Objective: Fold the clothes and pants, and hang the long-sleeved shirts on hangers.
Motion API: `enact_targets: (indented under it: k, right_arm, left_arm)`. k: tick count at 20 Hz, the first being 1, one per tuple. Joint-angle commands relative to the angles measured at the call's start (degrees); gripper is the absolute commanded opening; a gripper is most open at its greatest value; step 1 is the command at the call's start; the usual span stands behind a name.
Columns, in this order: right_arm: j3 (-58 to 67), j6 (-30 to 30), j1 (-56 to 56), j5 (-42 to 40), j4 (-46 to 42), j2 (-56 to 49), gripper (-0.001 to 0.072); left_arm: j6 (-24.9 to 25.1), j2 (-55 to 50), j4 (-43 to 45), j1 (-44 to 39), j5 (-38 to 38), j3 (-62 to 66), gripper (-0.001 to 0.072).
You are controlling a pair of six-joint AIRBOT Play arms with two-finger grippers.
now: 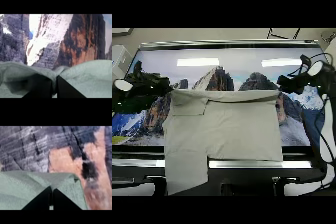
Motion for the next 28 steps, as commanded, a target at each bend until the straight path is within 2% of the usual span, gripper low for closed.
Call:
enact_targets:
  k: [1, 3, 5, 8, 12, 14, 16, 18, 19, 20, 24, 28]
  right_arm:
    - [-0.98, 2.34, 0.61, -23.23, 3.50, -5.81, 0.0036]
    - [-0.98, 3.87, 0.55, -32.94, 1.81, -5.88, 0.0036]
    - [-0.98, 6.34, 0.55, -36.09, 0.02, -6.47, 0.0036]
    - [-1.01, 6.93, 0.55, -31.06, -0.50, -8.74, 0.0036]
    - [-0.59, 7.72, -0.13, -24.04, -0.11, -8.00, 0.0036]
    - [-0.50, 6.21, -1.60, -17.00, -0.33, -4.20, 0.0036]
    - [-0.52, 0.55, -3.89, -5.03, -0.52, -0.76, 0.0036]
    - [-0.52, -4.15, -5.62, 10.82, -1.79, 0.50, 0.0036]
    - [-1.18, -4.96, -5.70, 17.79, -4.26, 0.44, 0.0036]
    - [-2.89, -5.07, -5.62, 20.70, -6.58, 0.44, 0.0035]
    - [-10.69, -7.23, -5.64, 18.18, -6.38, 0.37, 0.0037]
    - [-11.30, -7.17, -5.64, 16.70, -6.08, 0.22, 0.0036]
  left_arm:
    - [0.17, -9.86, -5.53, -0.68, 14.16, 2.84, 0.0028]
    - [0.35, -11.63, -5.46, -1.22, 19.93, 6.34, 0.0028]
    - [0.33, -12.61, -5.49, -2.03, 25.03, 7.41, 0.0028]
    - [0.33, -14.99, -5.46, -3.93, 25.16, 7.39, 0.0028]
    - [0.35, -12.63, -4.90, -4.02, 19.21, 7.41, 0.0027]
    - [0.35, -7.21, -1.01, -1.64, 9.55, 7.41, 0.0027]
    - [0.31, -2.36, 6.60, 0.70, -7.30, 7.39, 0.0027]
    - [-0.46, 0.35, 15.13, 1.68, -22.99, 6.21, 0.0027]
    - [-0.55, 1.05, 17.40, 1.66, -26.69, 4.46, 0.0028]
    - [-0.57, 1.20, 17.38, 1.55, -28.22, 2.03, 0.0027]
    - [0.13, 0.90, 16.46, 0.72, -23.43, -6.38, 0.0027]
    - [0.13, 0.02, 16.48, 0.72, -18.40, -7.48, 0.0027]
